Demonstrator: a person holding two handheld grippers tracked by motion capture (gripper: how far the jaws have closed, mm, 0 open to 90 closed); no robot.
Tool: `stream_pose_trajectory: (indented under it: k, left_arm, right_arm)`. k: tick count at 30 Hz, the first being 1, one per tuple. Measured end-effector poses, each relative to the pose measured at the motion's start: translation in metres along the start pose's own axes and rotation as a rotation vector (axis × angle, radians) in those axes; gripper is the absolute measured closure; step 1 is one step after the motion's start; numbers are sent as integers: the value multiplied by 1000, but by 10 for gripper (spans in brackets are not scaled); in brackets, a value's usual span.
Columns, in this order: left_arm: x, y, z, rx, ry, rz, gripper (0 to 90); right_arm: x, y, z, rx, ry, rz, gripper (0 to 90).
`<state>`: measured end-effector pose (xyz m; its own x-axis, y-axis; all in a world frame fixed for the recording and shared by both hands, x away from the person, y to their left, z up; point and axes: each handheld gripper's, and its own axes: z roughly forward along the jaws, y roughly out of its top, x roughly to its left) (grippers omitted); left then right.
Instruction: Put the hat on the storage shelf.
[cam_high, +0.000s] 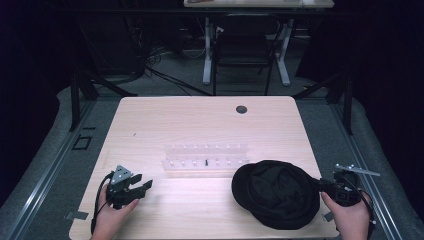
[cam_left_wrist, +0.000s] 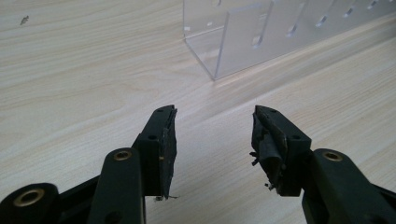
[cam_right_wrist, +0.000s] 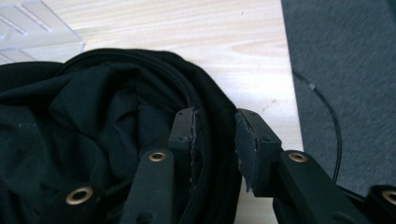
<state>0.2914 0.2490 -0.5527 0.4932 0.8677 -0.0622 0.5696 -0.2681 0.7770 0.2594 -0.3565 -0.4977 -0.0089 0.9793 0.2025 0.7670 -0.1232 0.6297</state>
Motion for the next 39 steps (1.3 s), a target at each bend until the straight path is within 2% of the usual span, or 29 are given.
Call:
stream_pose_trajectory:
  k: [1,3,4,6,7,14,19,23,24,29,30,31,34,35,36,37,39]
  left_arm:
    - [1,0,-1,10,-1,1,500]
    - [1,0,-1,0,2,-7,500]
    - [1,0,-1,1,2,-7,500]
    - [0,0,-1,0,0,-8,500]
    - [0,0,-1,11,-2,0,500]
    - [-2,-1,1,5,-4,4,499]
    - [-3,-1,2,4,-6,7,499]
    - [-3,-1,2,6,-6,10,499]
    - [-4,-1,2,6,-7,10,499]
    - [-4,-1,3,9,-10,12,499]
    - [-4,-1,3,9,-10,12,499]
    - [-4,-1,2,12,-8,13,499]
    - [-5,-1,2,12,-8,13,499]
    - [-5,-1,3,10,-9,13,499]
    - [-5,-1,3,11,-9,13,499]
    - [-5,-1,2,15,-9,14,499]
    - [-4,-1,2,19,-10,18,499]
  right_arm:
    - [-2,2,1,20,11,11,701]
    - [-2,2,3,22,18,22,704]
    - [-4,4,4,51,28,8,705]
    - [-6,6,7,90,2,-3,712]
    - [-9,9,8,112,7,-6,716]
    - [-15,18,10,182,21,19,732]
    - [-16,24,14,251,24,4,731]
    - [-16,27,17,310,-5,-2,729]
    - [-16,26,19,306,3,11,729]
    - [-19,28,23,359,2,23,726]
    - [-20,29,23,388,-24,2,725]
    - [-20,28,25,374,7,23,726]
    - [-20,28,28,401,10,26,727]
    - [-20,30,27,426,-18,9,727]
    - [-20,30,29,432,-16,10,728]
    - [-21,30,32,435,21,26,728]
    - [-21,29,33,428,23,38,726]
